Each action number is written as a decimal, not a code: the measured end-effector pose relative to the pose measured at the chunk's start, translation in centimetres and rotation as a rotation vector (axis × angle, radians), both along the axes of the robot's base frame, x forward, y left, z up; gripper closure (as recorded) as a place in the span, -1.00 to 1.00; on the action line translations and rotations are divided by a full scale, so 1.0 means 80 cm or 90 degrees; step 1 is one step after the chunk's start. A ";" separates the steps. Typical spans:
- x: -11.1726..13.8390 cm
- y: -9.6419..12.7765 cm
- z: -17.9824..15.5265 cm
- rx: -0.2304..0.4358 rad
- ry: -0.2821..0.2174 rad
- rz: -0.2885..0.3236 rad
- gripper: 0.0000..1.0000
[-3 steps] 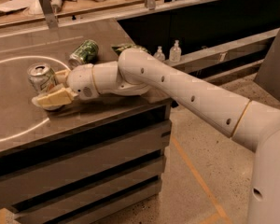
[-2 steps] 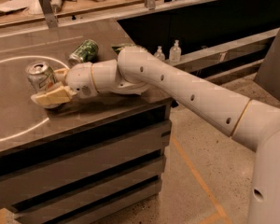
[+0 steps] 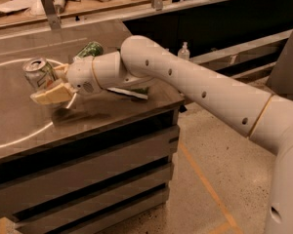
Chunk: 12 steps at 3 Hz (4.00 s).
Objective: Knock 7up can over
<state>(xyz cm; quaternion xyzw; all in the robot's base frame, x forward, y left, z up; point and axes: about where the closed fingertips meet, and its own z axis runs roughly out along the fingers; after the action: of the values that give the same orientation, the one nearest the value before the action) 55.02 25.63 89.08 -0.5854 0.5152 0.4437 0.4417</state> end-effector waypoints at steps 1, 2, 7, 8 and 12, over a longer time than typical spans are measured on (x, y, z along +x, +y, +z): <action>-0.005 -0.020 0.017 -0.100 -0.003 -0.035 0.26; -0.010 -0.047 0.032 -0.205 -0.005 -0.075 0.22; 0.039 -0.115 -0.048 -0.437 0.139 -0.080 -0.17; 0.042 -0.113 -0.051 -0.445 0.144 -0.076 -0.66; 0.044 -0.057 -0.028 -0.559 0.016 -0.087 -1.00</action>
Offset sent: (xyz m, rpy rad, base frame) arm -0.0085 -0.0830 0.0437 -0.5526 0.0219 -0.2366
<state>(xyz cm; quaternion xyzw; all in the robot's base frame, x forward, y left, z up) 58.56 21.05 86.81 -0.6768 0.6975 0.1598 0.1731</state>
